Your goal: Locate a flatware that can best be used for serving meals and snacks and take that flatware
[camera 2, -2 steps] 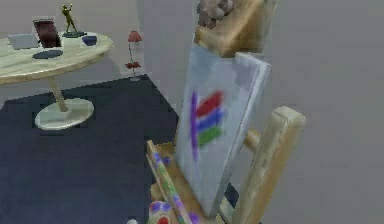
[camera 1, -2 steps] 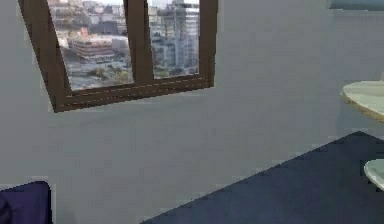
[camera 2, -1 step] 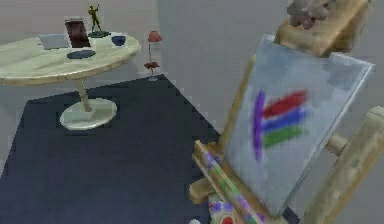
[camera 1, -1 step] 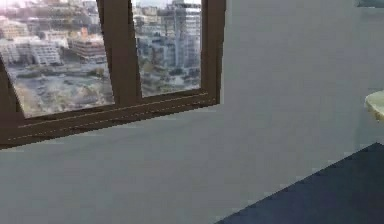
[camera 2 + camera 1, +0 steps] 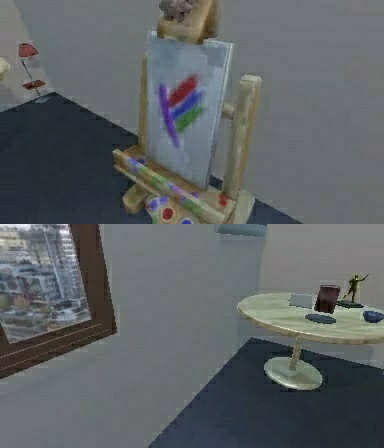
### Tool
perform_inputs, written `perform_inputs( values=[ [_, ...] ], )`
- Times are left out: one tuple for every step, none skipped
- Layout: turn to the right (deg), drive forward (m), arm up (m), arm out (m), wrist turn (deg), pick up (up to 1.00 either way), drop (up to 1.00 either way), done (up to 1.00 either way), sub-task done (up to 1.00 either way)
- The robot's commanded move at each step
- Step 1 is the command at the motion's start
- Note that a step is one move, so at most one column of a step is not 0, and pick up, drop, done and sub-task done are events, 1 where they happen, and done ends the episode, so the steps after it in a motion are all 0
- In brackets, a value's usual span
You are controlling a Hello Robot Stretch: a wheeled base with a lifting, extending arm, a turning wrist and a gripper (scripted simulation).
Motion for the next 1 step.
perform_inputs(
  values=[
    [3.0,0.0,0.0,0.0,0.0,0.0,0.0,0.0,0.0]
  ],
)
